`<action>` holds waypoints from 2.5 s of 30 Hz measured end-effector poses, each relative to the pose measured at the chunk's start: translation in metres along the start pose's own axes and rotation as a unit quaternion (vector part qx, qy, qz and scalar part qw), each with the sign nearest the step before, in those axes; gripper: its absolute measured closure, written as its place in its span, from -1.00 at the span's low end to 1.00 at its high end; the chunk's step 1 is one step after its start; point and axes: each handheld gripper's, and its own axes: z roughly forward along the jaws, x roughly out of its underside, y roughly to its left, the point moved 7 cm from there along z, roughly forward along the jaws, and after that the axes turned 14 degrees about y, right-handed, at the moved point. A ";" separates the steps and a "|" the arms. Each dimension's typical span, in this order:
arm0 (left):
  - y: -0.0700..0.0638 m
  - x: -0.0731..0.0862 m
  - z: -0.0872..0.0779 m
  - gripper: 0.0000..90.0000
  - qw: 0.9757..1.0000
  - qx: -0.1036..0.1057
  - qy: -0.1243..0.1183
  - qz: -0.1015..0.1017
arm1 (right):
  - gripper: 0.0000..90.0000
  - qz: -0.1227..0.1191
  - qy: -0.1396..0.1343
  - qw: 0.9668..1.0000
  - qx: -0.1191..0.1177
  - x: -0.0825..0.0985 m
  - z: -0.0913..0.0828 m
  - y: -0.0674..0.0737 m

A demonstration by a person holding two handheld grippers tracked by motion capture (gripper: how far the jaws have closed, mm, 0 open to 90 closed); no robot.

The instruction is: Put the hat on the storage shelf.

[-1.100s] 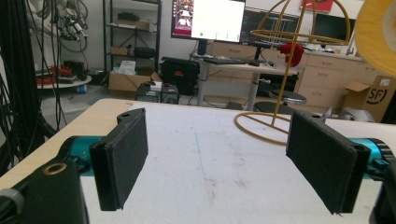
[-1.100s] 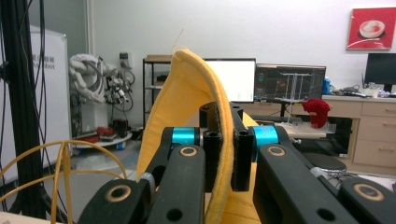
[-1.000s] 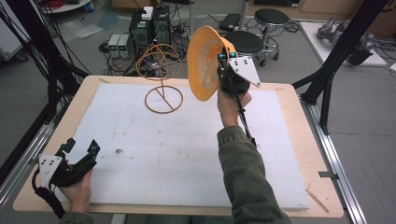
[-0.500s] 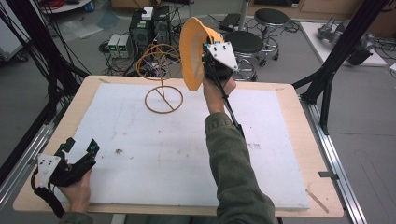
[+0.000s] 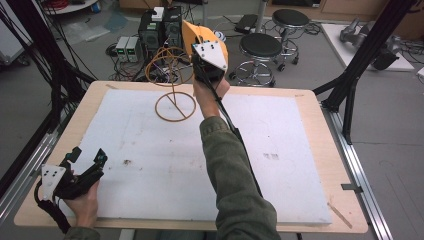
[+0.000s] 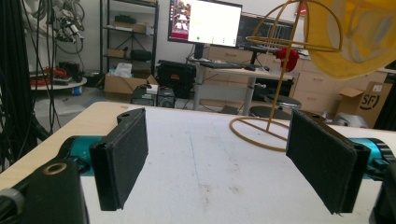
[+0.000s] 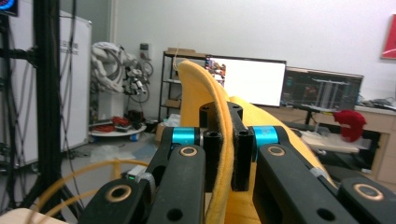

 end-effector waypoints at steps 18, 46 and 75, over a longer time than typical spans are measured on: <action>0.010 0.001 0.001 -0.53 1.000 -0.009 0.001 -0.010 | 0.92 -0.007 0.012 0.999 -0.052 0.001 0.026 0.072; 0.010 0.000 0.003 -0.53 1.000 -0.010 0.000 -0.007 | 0.89 -0.045 0.072 0.993 -0.079 0.041 0.066 0.160; 0.011 -0.001 0.001 -0.53 1.000 -0.015 -0.004 -0.009 | 0.11 -0.065 0.144 0.982 -0.098 0.054 0.078 0.175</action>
